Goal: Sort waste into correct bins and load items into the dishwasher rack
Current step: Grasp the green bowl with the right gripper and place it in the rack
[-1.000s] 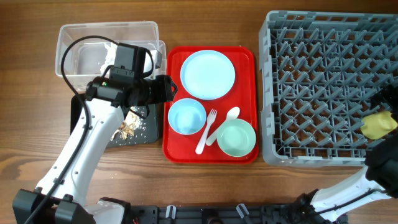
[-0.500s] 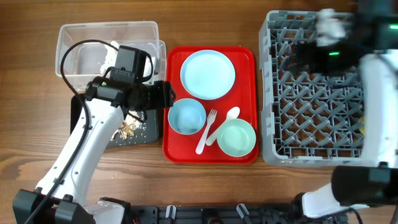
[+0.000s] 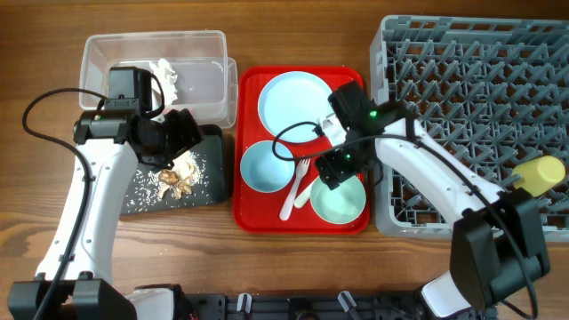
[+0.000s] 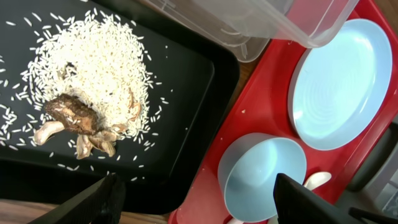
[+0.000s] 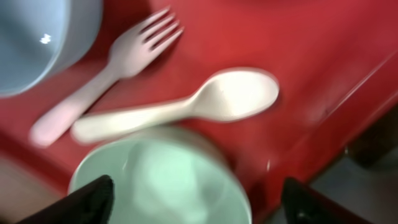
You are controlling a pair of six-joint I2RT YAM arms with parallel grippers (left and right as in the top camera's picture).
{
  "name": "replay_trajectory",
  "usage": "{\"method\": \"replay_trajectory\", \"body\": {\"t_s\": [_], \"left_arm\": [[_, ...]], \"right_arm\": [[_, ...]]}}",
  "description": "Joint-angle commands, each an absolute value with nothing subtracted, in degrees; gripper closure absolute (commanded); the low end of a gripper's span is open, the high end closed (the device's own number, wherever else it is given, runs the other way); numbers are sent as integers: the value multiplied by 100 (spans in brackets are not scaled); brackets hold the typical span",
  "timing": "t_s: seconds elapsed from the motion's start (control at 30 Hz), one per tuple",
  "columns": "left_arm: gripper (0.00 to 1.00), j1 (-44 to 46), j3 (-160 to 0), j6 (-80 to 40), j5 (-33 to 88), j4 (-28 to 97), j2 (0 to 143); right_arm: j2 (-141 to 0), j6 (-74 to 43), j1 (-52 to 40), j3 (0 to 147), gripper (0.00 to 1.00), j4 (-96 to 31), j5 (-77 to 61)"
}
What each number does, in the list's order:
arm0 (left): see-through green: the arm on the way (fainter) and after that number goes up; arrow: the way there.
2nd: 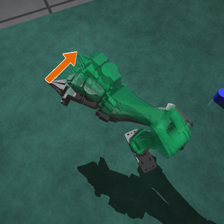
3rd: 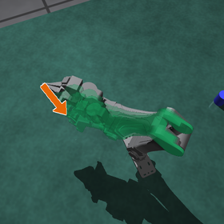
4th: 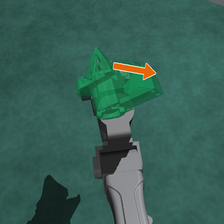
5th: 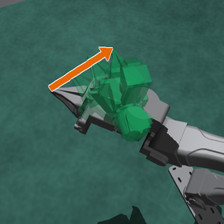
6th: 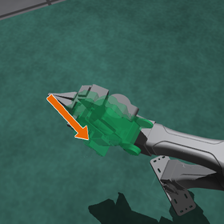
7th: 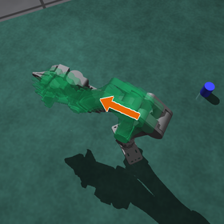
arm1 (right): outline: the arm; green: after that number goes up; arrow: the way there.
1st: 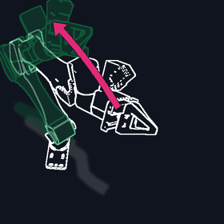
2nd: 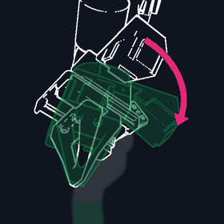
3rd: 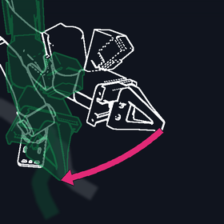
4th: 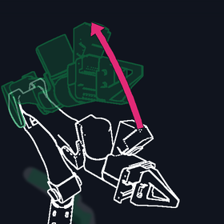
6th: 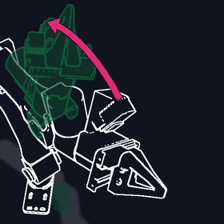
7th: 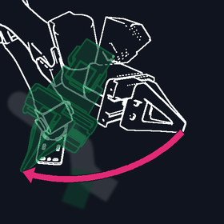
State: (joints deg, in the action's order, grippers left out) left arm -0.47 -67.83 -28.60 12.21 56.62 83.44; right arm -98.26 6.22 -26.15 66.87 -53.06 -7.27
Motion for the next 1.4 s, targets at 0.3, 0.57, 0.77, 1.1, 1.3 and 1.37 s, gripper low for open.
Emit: {"method": "replay_trajectory", "body": {"t_s": [0.3, 0.57, 0.77, 1.1, 1.3, 1.37], "left_arm": [[21, -75, -6816, -2941, 1190, 5673, 8283], [20, -75, -6816, -2941, 1190, 5671, 8283], [20, -75, -6816, -2941, 1190, 5662, 8283], [18, -75, -6816, -2941, 1192, 5642, 8283], [18, -75, -6816, -2941, 1190, 5642, 8283], [18, -75, -6816, -2941, 1190, 5642, 8283]], "right_arm": [[-9815, 99, -2628, 5911, 85, -4681, 30], [-9157, -191, -2534, 6851, 96, -5216, 714], [-7797, -187, -1256, 7666, 96, -4624, 2563], [-8838, 2440, 1365, 7660, 96, -574, 4241], [-10582, 4934, 1911, 7660, 96, 2567, 6471], [-11037, 5140, 2016, 7660, 96, 2954, 6471]]}}
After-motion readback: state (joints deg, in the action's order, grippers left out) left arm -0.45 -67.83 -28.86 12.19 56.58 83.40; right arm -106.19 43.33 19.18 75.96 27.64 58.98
